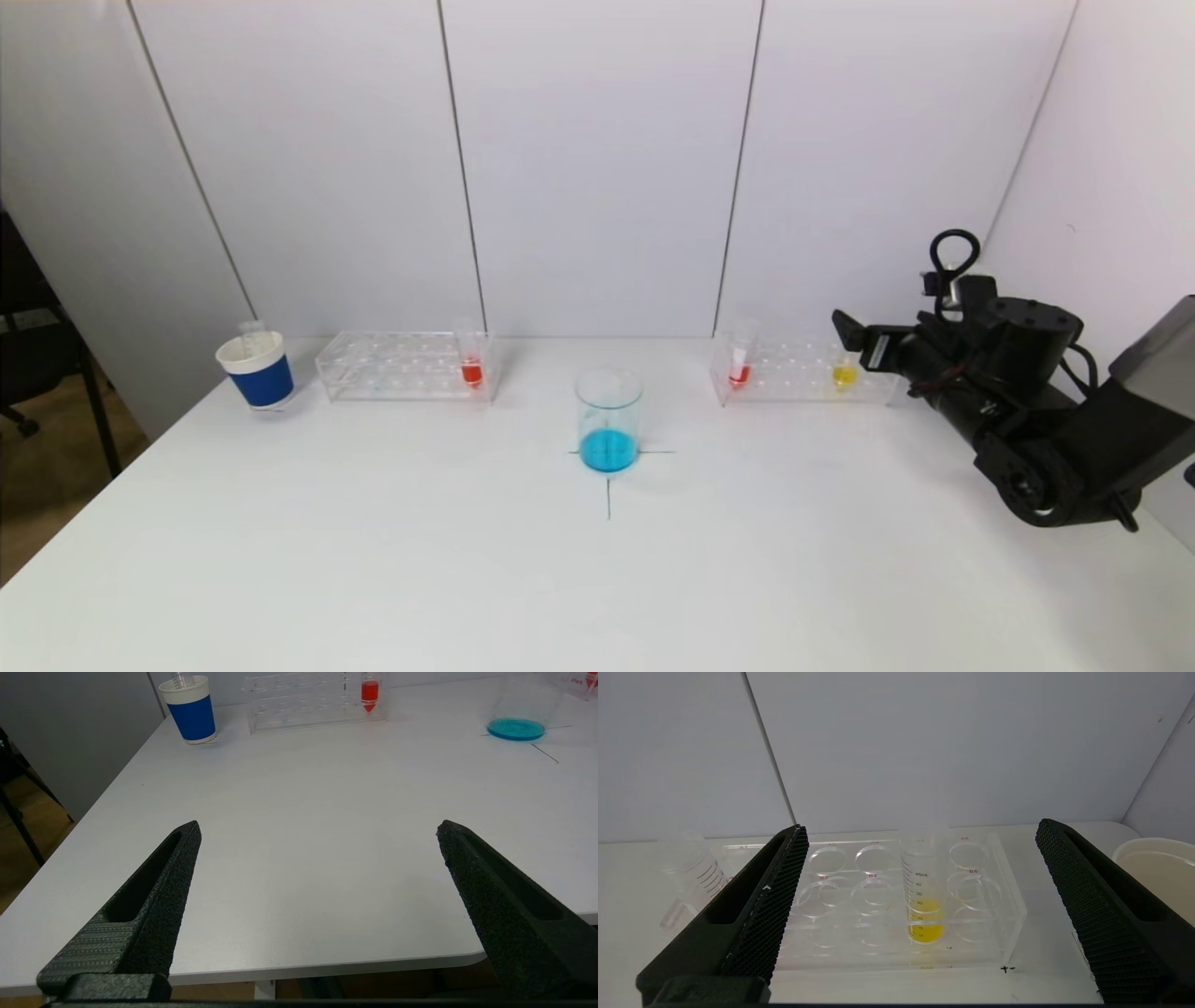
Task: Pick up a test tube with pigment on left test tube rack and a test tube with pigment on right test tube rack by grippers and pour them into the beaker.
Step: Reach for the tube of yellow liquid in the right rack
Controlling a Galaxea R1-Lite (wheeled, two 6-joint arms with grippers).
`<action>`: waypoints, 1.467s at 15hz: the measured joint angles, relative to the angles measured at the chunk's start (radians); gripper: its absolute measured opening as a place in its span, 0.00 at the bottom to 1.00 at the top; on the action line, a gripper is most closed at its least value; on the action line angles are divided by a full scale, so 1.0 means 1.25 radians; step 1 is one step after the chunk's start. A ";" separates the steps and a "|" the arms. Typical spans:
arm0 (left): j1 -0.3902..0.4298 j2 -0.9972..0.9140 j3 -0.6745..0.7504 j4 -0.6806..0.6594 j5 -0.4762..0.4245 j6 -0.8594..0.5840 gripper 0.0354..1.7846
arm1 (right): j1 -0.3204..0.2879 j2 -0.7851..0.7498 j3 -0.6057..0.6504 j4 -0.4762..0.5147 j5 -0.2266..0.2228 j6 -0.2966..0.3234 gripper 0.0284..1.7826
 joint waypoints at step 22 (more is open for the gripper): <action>0.000 0.000 0.000 0.000 0.000 -0.001 0.99 | -0.009 0.151 -0.155 0.004 -0.002 -0.003 0.99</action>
